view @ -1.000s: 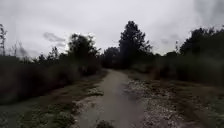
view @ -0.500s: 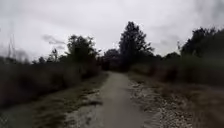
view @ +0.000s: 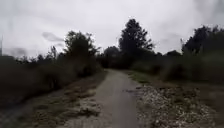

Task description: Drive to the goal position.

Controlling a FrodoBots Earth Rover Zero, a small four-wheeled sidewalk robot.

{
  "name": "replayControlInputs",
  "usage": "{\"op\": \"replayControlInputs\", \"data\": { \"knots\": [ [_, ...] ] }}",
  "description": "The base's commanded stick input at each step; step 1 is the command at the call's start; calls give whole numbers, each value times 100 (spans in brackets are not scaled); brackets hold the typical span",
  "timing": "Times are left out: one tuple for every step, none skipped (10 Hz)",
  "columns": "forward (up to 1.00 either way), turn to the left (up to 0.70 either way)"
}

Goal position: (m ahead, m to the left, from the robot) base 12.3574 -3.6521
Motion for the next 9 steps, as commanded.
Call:
{"op": "replayControlInputs", "data": {
  "knots": [
    [70,0],
    [70,0],
    [70,0],
    [70,0],
    [70,0],
    [70,0],
    [70,-35],
    [70,-35],
    [70,-23]
  ]
}}
